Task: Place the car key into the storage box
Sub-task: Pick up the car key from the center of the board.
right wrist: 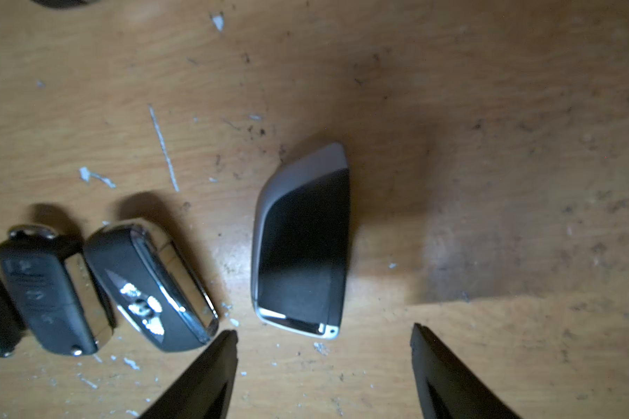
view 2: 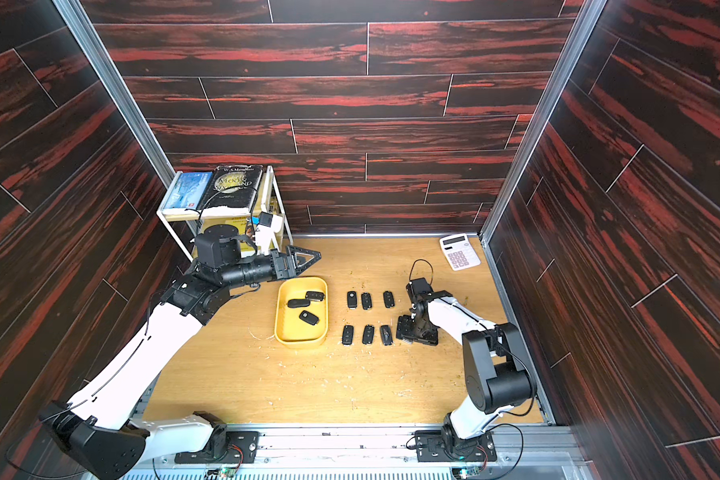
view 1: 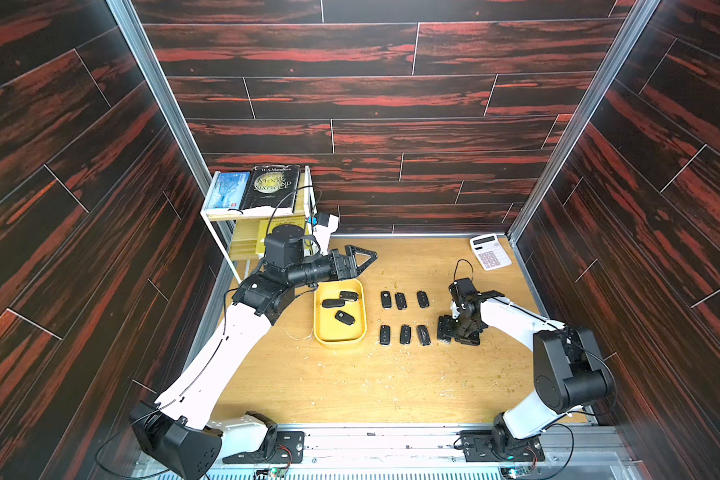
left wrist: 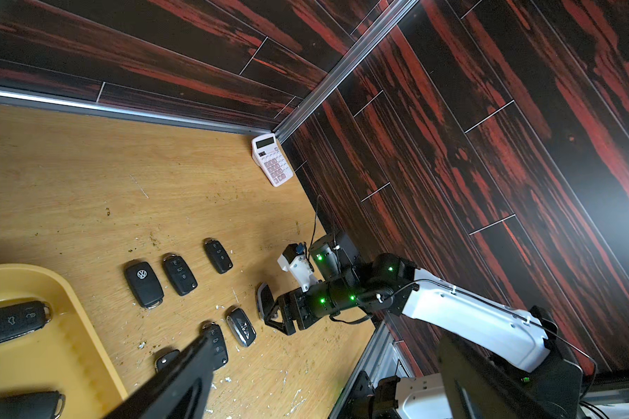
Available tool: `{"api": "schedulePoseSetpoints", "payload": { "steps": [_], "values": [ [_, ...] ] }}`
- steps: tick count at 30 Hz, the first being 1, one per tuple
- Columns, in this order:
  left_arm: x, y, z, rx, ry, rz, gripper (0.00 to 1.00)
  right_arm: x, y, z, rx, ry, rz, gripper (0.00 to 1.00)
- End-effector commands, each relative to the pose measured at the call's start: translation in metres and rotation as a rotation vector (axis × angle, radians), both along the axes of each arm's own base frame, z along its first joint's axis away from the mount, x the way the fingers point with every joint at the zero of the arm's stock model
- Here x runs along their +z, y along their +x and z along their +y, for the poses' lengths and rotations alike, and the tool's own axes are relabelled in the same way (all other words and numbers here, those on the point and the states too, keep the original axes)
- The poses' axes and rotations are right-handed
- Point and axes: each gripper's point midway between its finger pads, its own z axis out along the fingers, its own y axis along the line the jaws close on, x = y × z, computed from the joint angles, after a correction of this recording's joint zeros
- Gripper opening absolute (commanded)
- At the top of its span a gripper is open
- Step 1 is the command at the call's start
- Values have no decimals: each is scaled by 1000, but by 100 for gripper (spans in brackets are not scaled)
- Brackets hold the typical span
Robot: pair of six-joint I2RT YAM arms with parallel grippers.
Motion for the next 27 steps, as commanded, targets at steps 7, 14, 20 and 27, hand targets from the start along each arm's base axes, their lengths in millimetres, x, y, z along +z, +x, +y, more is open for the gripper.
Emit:
{"api": "schedulePoseSetpoints", "payload": {
  "steps": [7, 14, 20, 27],
  "values": [
    [-5, -17, 7, -25, 37, -18, 100, -17, 17, 12, -12, -49, 11, 76],
    [-55, -24, 34, 60, 267, 108, 100, -21, 24, 13, -19, -67, 12, 57],
    [-137, -59, 95, 259, 541, 375, 100, -24, 24, 13, -5, -73, 22, 32],
    [-191, -61, 119, 393, 555, 516, 100, -26, 22, 16, 5, -56, 24, 30]
  ]
}}
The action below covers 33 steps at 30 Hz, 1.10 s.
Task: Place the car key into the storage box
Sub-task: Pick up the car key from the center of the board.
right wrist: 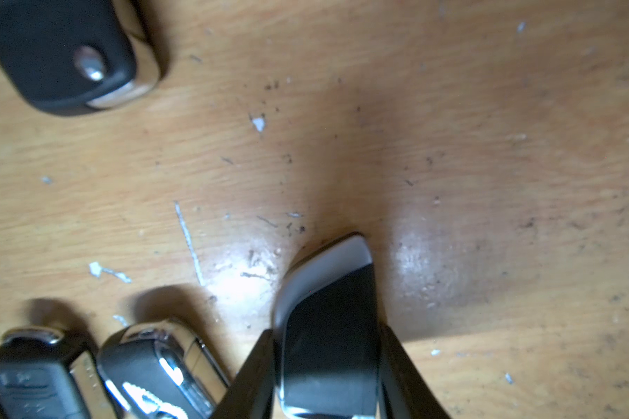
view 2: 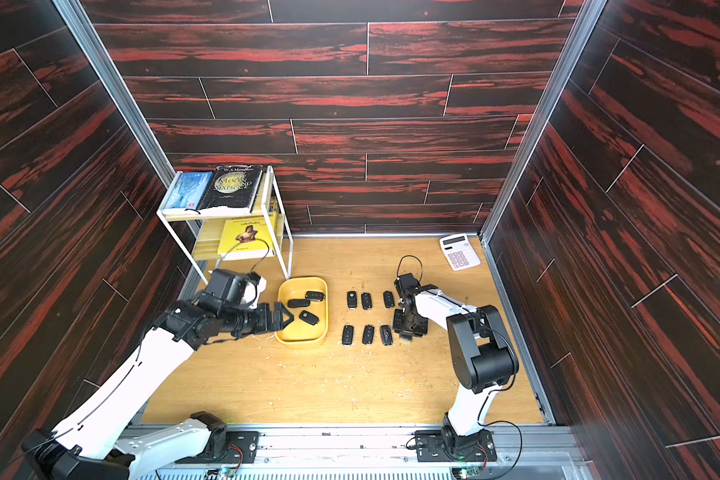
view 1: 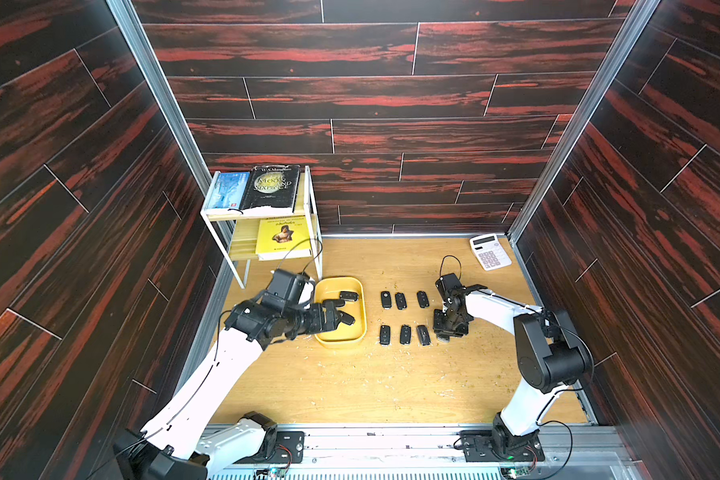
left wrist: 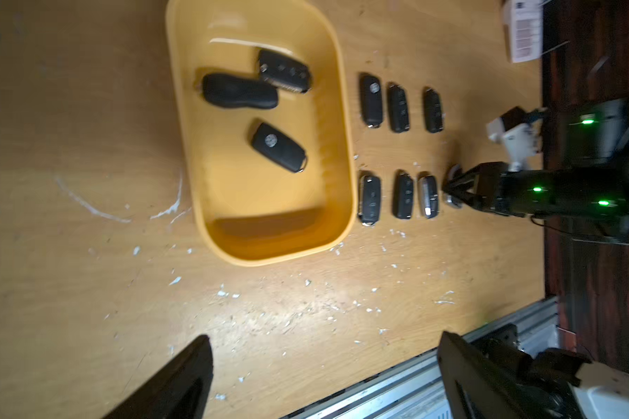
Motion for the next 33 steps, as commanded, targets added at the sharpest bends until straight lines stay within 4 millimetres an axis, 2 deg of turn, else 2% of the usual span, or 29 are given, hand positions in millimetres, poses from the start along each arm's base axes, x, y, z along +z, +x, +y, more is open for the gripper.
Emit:
{"api": "schedulePoseSetpoints", "payload": {
  "steps": [1, 4, 6, 11, 13, 15, 16, 18, 20, 24, 29, 32, 33],
  "values": [
    [-16, 7, 23, 137, 34, 48, 100, -12, -7, 4, 18, 10, 38, 30],
    [-34, 11, 36, 191, 34, 103, 100, -10, -6, 6, 26, 18, 31, 31],
    [-42, 21, 39, 237, -15, 117, 100, -9, -6, 6, 35, 16, 28, 31],
    [-60, 29, 29, 210, -114, 220, 99, -7, -4, 7, 49, 20, 25, 30],
    [-69, 35, 28, 209, -154, 260, 96, -9, -4, 7, 51, 19, 29, 30],
    [-77, 43, 25, 195, -198, 302, 89, -10, -4, 9, 56, 24, 33, 21],
    [-82, 45, 26, 190, -205, 322, 83, -11, -5, 9, 55, 26, 34, 20],
    [-90, 54, 27, 193, -223, 347, 61, -13, -6, 9, 58, 29, 37, 20],
    [-96, 61, 33, 207, -210, 355, 61, -12, -6, 9, 58, 29, 34, 21],
    [-97, 71, 40, 198, -166, 333, 63, -9, -6, 10, 60, 37, 29, 21],
    [-103, 79, 40, 188, -164, 353, 62, -6, -6, 10, 59, 41, 25, 20],
    [-111, 83, 39, 185, -168, 374, 56, -2, -6, 10, 58, 42, 16, 19],
    [-113, 85, 39, 183, -168, 378, 50, -1, -5, 10, 58, 43, 13, 14]
  ]
}}
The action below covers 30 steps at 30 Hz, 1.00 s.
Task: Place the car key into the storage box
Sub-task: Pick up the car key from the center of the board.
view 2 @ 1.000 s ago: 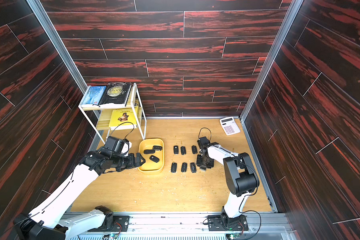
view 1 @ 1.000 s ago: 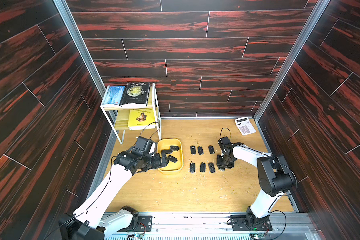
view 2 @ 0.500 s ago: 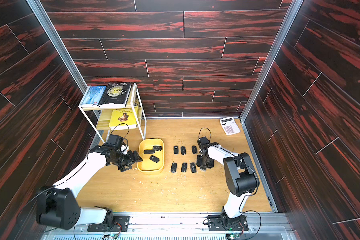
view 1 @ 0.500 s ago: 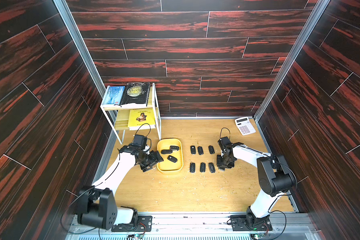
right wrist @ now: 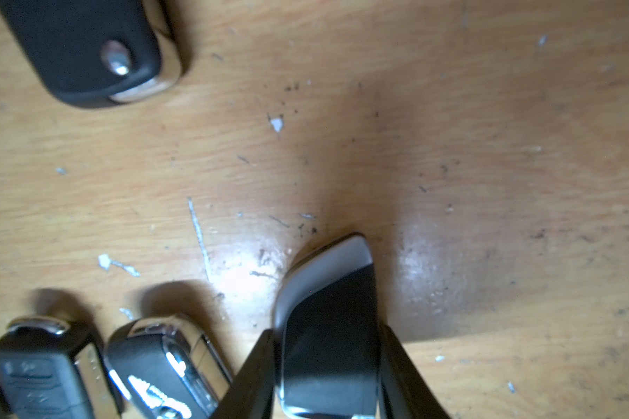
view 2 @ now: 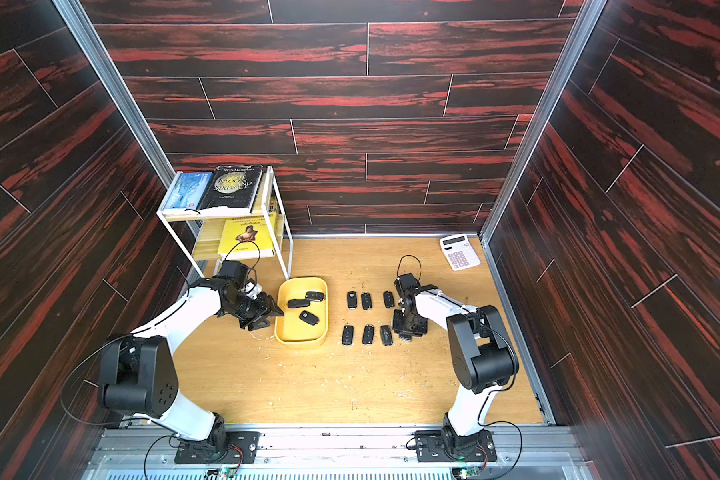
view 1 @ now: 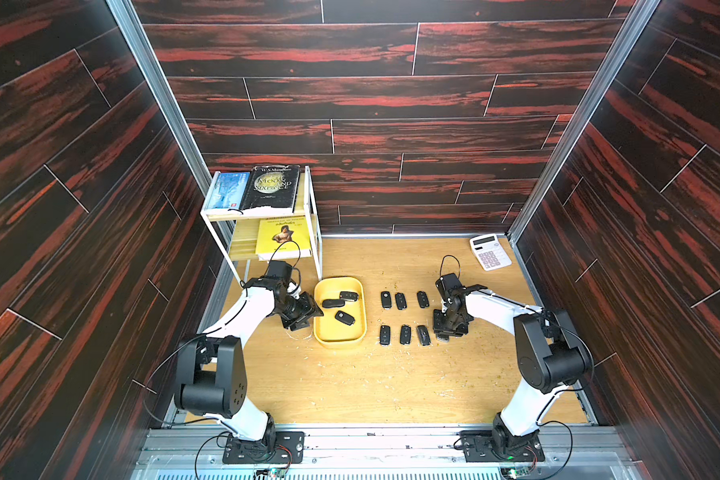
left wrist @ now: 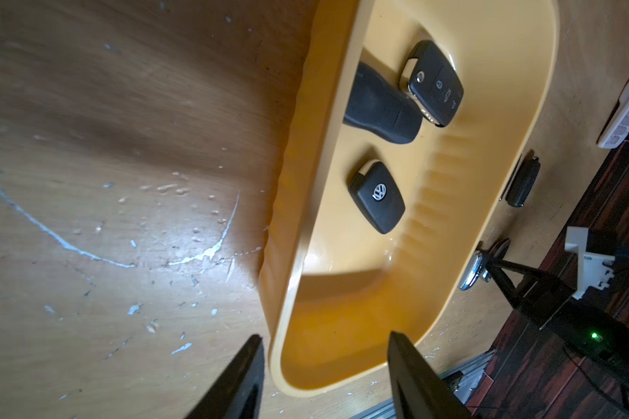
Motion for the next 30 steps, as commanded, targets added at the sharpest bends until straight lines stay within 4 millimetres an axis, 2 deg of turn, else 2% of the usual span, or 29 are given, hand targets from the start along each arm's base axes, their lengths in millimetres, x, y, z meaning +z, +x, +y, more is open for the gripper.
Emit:
{"api": "schedulePoseSetpoints", "payload": {
  "steps": [1, 4, 5, 12, 16, 17, 19, 24, 26, 30],
  "values": [
    [-7, 3, 0, -18, -2, 20, 49, 0, -6, 7, 19, 32, 16, 14],
    [-13, 7, 1, -26, 6, 30, 49, 3, -5, 8, 20, 33, 12, 14],
    [-14, 9, 1, -28, 9, 32, 45, 4, -5, 8, 19, 34, 10, 14],
    [-18, 16, 3, -49, 27, 38, 45, 10, -6, 8, 17, 38, 1, 14],
    [-16, 14, 7, -68, 58, 41, 44, 23, -2, 6, 14, 32, -25, 10],
    [-16, 13, 7, -74, 59, 41, 39, 28, 0, 6, 15, 32, -35, 10],
    [-24, 11, 7, -82, 63, 70, 38, 33, 1, 6, 17, 28, -40, 10],
    [-26, 11, 7, -87, 64, 69, 38, 42, 4, 7, 18, 37, -55, 10],
    [-28, 11, 7, -88, 63, 74, 33, 50, 5, 12, 23, 60, -65, 10],
    [-32, 10, 7, -92, 64, 85, 33, 78, 13, 34, 61, 98, -109, 10]
  ]
}}
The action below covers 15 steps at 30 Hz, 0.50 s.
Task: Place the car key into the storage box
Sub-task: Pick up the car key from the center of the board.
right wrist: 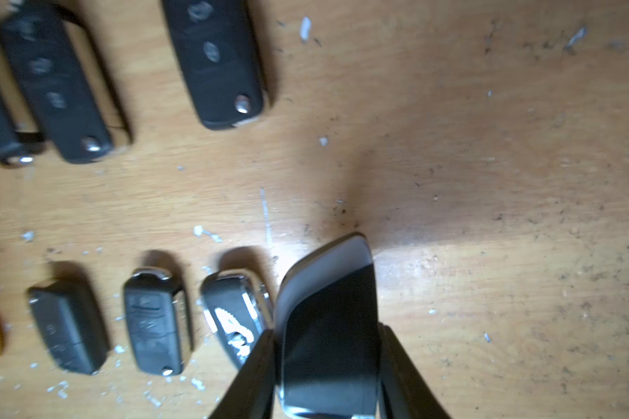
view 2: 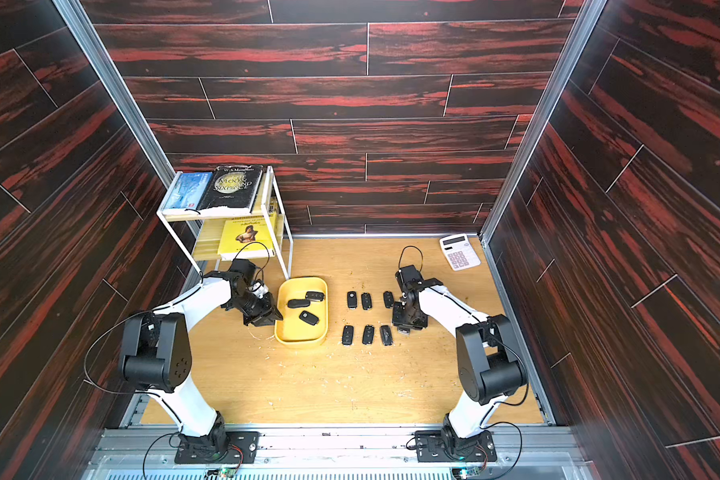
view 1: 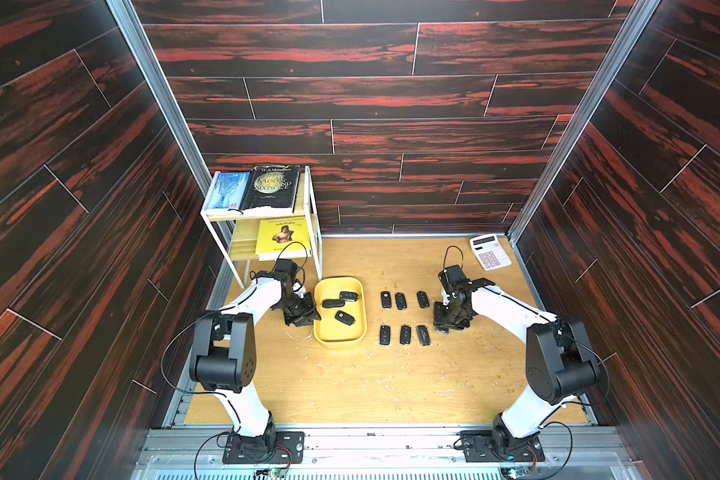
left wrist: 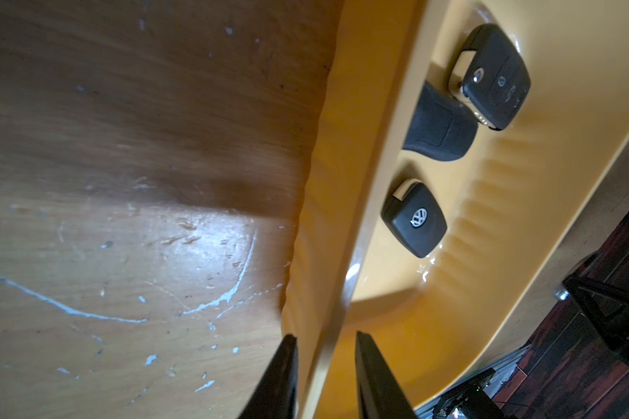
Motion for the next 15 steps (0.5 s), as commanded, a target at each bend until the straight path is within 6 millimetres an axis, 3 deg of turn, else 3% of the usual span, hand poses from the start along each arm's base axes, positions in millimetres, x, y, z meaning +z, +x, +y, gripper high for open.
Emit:
{"api": "schedulePoseSetpoints", "payload": {
  "steps": [1, 8, 15],
  "values": [
    [-5, -2, 4, -7, 13, 23, 33, 39, 6, 30, 64, 60, -59, 10],
    [-5, -1, 8, -8, 38, 19, 33, 100, 20, 110, 218, 140, -128, 10],
    [-5, -1, 13, -3, 67, 11, 33, 118, 25, 176, 350, 273, -118, 10]
  ]
}}
